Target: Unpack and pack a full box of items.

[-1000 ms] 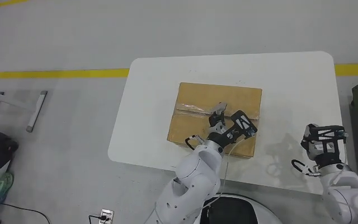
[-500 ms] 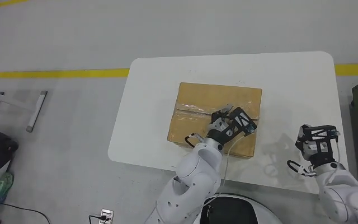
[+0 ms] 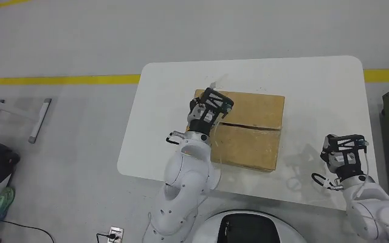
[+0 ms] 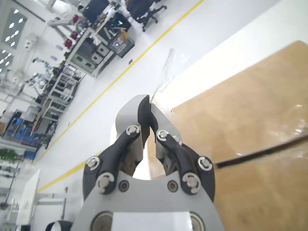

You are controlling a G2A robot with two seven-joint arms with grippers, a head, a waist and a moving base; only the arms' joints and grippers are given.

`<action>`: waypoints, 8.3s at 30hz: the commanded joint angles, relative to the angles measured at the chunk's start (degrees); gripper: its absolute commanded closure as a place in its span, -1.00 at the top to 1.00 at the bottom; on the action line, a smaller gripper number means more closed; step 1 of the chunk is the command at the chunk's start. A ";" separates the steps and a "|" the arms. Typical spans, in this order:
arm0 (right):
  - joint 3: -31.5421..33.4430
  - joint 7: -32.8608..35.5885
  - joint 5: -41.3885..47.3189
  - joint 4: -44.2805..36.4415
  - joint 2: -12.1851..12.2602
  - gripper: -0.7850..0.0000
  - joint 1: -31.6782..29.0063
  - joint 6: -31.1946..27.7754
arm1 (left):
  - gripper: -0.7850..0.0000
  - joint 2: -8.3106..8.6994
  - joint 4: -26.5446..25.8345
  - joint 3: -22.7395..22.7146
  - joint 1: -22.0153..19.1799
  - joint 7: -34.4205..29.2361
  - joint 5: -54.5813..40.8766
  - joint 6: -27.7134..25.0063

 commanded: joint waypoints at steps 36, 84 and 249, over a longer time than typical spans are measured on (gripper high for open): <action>-1.81 1.48 -3.12 -1.27 -0.36 -1.00 1.10 -1.97 | 1.00 1.87 -0.45 -22.52 4.51 -1.34 1.87 6.76; -3.37 2.12 -3.24 0.07 -0.88 -1.00 3.06 -2.59 | 1.00 4.01 -13.12 -34.22 9.63 2.44 -16.31 -3.25; 11.60 -4.77 8.06 -7.38 -1.66 -0.36 -10.29 -7.29 | 1.00 -7.94 38.68 17.57 -33.28 -0.93 -10.60 0.46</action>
